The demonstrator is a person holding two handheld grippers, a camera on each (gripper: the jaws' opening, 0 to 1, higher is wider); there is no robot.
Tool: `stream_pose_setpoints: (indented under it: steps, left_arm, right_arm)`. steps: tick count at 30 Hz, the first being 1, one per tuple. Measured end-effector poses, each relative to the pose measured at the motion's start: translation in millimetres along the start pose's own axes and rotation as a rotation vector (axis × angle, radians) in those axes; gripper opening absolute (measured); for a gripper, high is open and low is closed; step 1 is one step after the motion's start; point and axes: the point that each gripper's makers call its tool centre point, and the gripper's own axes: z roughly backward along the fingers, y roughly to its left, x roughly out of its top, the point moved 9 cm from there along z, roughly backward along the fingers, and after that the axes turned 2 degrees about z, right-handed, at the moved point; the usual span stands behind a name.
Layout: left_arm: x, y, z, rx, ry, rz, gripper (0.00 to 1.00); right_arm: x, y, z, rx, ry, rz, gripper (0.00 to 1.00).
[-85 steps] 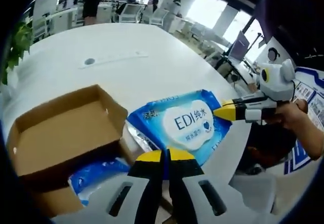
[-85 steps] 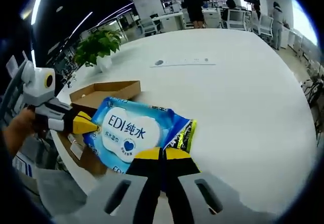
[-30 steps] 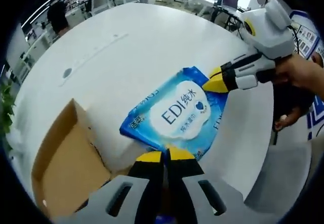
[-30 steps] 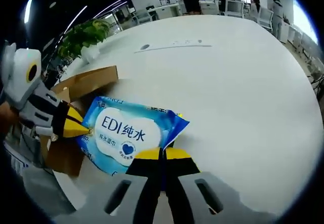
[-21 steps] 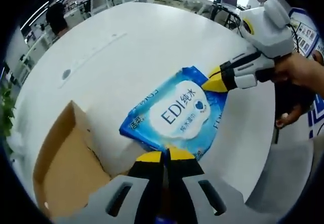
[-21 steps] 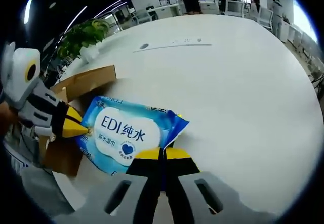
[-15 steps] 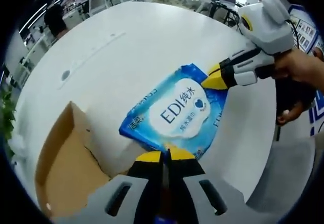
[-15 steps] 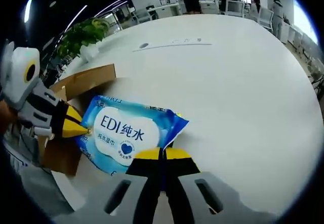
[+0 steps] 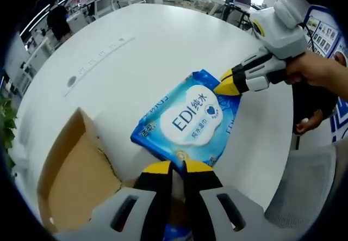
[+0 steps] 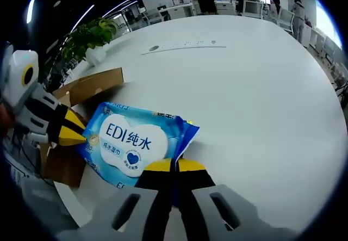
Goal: Operate the shoe box by opening the lid, removing the specified soft item, and placing it in the target area until the item is outside and the box remains undamaged.
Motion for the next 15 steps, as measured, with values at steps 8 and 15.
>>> stream_pose_setpoints:
  steps: [8,15]
  left_arm:
    - [-0.5,-0.6,12.9,-0.018,-0.056,0.039,0.09]
    - [-6.8,-3.2,23.0,-0.04,-0.116,0.065,0.17]
  right_arm:
    - [-0.3,-0.5,3.4,0.004,-0.029,-0.001,0.04]
    - [-1.5,3.6,11.1,0.018,-0.037,0.023,0.11]
